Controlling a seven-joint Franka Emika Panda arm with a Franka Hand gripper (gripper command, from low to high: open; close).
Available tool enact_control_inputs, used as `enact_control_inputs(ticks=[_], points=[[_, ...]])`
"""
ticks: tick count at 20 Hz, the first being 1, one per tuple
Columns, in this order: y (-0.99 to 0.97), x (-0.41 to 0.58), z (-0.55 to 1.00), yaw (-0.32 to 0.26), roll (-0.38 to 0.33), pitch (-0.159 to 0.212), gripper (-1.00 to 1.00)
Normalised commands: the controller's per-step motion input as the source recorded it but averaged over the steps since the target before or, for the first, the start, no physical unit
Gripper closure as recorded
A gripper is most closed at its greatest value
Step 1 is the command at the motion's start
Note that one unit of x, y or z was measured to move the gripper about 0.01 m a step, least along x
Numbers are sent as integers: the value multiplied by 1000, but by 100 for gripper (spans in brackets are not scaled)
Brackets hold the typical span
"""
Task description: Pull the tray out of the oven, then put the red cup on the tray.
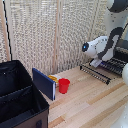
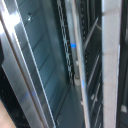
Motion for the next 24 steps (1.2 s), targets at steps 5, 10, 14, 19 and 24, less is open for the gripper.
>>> enact_control_inputs(ticks=[5, 10, 14, 19, 24], points=[[11, 5, -3, -31, -120, 0, 100], [-87, 2, 0, -25, -10, 0, 100], [-290, 0, 0, 23, 239, 31, 100], [73, 0, 25, 183, 165, 61, 100], [477, 9, 12, 164, 78, 79, 100]])
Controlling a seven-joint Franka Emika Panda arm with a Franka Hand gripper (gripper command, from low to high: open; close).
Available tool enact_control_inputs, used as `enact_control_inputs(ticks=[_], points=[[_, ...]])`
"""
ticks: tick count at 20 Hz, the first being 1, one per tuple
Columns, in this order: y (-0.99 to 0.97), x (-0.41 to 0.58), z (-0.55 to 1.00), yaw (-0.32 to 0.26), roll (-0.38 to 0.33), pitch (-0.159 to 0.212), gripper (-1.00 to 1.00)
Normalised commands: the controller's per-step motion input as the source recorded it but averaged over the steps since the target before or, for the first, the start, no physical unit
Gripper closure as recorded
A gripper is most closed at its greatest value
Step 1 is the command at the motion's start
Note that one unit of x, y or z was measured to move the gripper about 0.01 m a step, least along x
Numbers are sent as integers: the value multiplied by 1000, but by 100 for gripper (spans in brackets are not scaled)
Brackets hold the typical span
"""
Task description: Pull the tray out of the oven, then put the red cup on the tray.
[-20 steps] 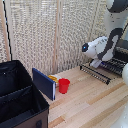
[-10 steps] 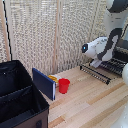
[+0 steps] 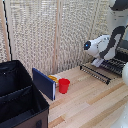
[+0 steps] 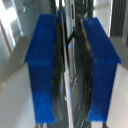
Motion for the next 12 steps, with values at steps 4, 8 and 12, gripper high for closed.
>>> enact_control_inputs(ticks=[4, 8, 12], points=[[826, 12, 0, 65, 16, 29, 100], [980, 91, -4, 21, 0, 16, 100], [941, 103, -122, 13, -6, 13, 100]])
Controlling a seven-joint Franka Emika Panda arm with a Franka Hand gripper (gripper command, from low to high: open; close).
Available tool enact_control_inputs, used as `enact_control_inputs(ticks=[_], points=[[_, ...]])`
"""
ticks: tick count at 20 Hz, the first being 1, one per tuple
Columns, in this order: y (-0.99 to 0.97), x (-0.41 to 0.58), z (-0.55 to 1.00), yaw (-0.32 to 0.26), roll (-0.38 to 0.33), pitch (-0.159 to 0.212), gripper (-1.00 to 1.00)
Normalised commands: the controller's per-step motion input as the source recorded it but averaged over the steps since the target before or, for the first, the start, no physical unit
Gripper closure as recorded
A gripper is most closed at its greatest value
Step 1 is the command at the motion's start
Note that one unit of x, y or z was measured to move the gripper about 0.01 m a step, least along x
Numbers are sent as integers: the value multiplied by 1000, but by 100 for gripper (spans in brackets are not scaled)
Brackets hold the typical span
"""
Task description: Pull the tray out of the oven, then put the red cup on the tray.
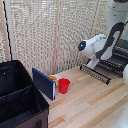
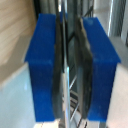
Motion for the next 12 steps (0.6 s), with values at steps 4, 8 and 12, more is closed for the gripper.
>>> enact_control_inputs(ticks=[4, 8, 12], points=[[285, 153, -77, 0, 17, 49, -100], [-2, 221, -99, -3, 57, 10, -100], [124, 243, 33, -36, 70, 88, -100]])
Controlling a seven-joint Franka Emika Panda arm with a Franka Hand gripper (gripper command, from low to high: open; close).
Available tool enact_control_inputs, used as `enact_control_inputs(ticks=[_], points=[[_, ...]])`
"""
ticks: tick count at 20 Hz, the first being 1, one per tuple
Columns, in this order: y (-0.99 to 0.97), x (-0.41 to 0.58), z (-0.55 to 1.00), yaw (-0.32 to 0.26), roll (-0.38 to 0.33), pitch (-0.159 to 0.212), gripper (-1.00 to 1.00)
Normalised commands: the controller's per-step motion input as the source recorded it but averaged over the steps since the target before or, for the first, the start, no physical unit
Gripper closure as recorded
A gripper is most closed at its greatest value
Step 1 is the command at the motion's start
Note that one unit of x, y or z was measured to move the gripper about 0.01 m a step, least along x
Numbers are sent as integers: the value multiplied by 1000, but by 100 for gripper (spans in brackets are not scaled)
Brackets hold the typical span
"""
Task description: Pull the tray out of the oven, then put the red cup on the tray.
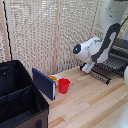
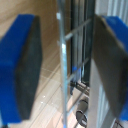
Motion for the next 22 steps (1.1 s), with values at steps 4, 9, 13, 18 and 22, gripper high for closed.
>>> enact_control_inputs(ticks=[4, 9, 13, 18, 22], points=[[158, 77, 473, -147, 132, 29, -100], [170, -10, 713, -264, 91, -43, -100], [18, -18, 740, -330, 36, -25, -100], [-6, -1, 593, -339, 90, 0, -100], [59, 0, 323, -271, 230, 14, -100]])
